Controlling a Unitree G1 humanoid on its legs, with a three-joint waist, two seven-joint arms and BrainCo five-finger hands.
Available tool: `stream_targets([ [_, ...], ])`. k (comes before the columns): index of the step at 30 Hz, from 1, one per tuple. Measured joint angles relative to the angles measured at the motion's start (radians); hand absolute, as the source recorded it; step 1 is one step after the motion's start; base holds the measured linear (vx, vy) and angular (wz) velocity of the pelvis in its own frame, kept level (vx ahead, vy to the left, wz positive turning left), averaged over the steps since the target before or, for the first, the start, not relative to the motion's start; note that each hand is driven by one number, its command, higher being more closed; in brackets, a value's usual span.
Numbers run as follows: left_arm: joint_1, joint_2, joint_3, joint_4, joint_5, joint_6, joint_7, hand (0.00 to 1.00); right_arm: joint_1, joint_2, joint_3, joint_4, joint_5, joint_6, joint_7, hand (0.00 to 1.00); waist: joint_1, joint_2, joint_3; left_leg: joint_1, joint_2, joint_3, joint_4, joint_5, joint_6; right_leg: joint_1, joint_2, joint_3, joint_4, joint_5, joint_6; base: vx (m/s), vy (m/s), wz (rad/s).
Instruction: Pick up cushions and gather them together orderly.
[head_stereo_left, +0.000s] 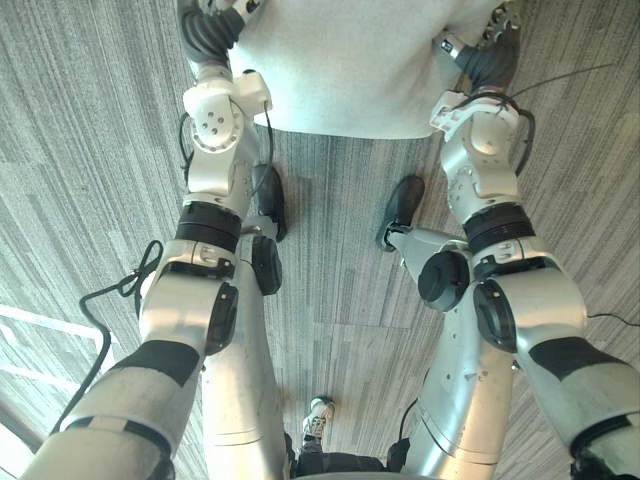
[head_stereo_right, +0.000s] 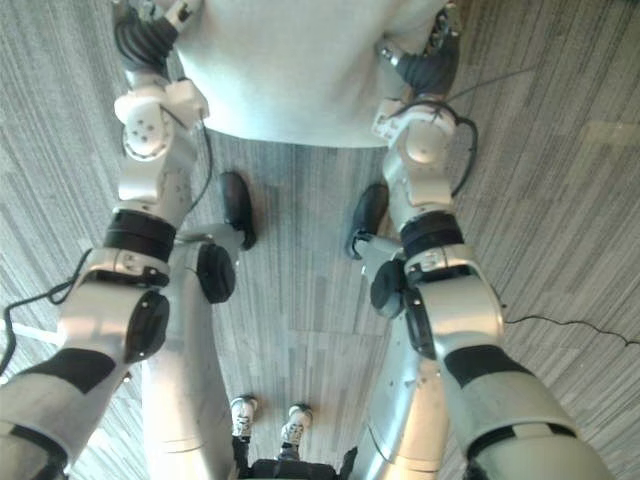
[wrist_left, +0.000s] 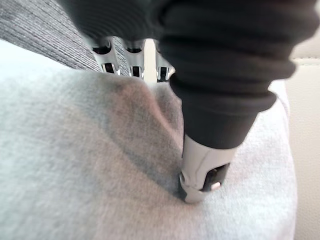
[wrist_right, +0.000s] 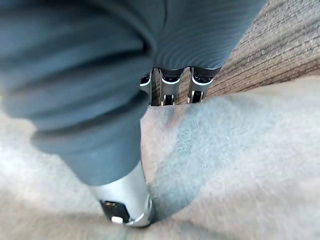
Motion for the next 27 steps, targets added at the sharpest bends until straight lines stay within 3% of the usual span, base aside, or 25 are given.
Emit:
stream_targets([
  [5, 0.073, -0.019, -0.004, -0.081, -0.003, -0.003, 0.039, 1.0, 0.072, 0.007, 0.023, -0.086, 0.012, 0.0, -0.01, 1.0, -0.003, -0.001, -0.001, 0.044, -0.004, 0.003, -0.005, 0.0, 0.0, 0.04, 0.0, 0.001, -0.003, 0.0, -0.001, 0.03, 0.01, 0.01],
  [9, 0.194, -0.045, -0.019, -0.135, -0.012, -0.023, 0.046, 1.0, 0.214, 0.053, 0.034, -0.227, 0.036, 0.002, -0.011, 1.0, -0.01, -0.002, -0.01, 0.215, -0.002, 0.007, -0.064, 0.001, -0.002, 0.211, 0.008, -0.003, -0.061, -0.007, 0.014, 0.01, 0.002, 0.01],
  [11, 0.284, -0.067, -0.033, -0.189, -0.018, -0.053, 0.046, 1.0, 0.313, 0.078, 0.032, -0.322, 0.037, -0.023, -0.011, 1.0, -0.01, -0.003, -0.076, 0.261, -0.002, 0.008, -0.109, -0.003, -0.002, 0.257, 0.014, -0.007, -0.108, -0.006, 0.02, 0.0, 0.0, 0.0],
  [14, 0.37, -0.079, -0.064, -0.255, -0.016, -0.082, 0.046, 1.0, 0.398, 0.09, 0.03, -0.435, 0.034, -0.042, -0.011, 1.0, -0.012, -0.003, -0.085, 0.39, -0.001, 0.018, -0.196, 0.008, -0.009, 0.381, 0.019, -0.016, -0.189, 0.001, 0.024, 0.02, -0.004, 0.01],
  [15, 0.436, -0.101, -0.086, -0.288, -0.014, -0.102, 0.046, 1.0, 0.47, 0.096, 0.031, -0.488, 0.03, -0.066, -0.01, 1.0, -0.013, -0.004, -0.139, 0.42, -0.002, 0.021, -0.245, 0.017, -0.009, 0.411, 0.02, -0.024, -0.231, 0.004, 0.025, 0.05, -0.018, 0.12],
  [16, 0.457, -0.108, -0.096, -0.3, -0.013, -0.109, 0.046, 1.0, 0.492, 0.098, 0.03, -0.51, 0.03, -0.073, -0.01, 1.0, -0.014, -0.004, -0.14, 0.449, -0.003, 0.023, -0.263, 0.023, -0.011, 0.44, 0.02, -0.026, -0.246, 0.008, 0.022, 0.08, -0.027, 0.15],
  [17, 0.506, -0.122, -0.107, -0.319, -0.012, -0.116, 0.046, 1.0, 0.536, 0.114, 0.03, -0.542, 0.028, -0.08, -0.01, 1.0, -0.02, -0.004, -0.14, 0.518, -0.004, 0.026, -0.296, 0.033, -0.023, 0.507, 0.021, -0.032, -0.273, 0.017, 0.008, 0.1, -0.032, 0.08],
  [24, 0.82, -0.179, -0.215, -0.501, -0.017, -0.132, 0.039, 1.0, 0.883, 0.191, 0.037, -0.743, -0.021, -0.085, -0.01, 1.0, -0.037, -0.012, -0.15, 0.954, -0.013, 0.062, -0.538, 0.047, -0.042, 0.922, 0.033, -0.054, -0.477, 0.016, 0.012, 0.13, -0.031, 0.03],
  [27, 0.989, -0.179, -0.26, -0.599, -0.019, -0.145, 0.016, 1.0, 1.057, 0.2, 0.078, -0.845, -0.051, -0.086, -0.005, 1.0, -0.038, -0.027, -0.226, 1.143, -0.022, 0.086, -0.673, 0.068, -0.049, 1.092, 0.035, -0.059, -0.581, 0.018, 0.017, 0.13, -0.018, 0.02],
])
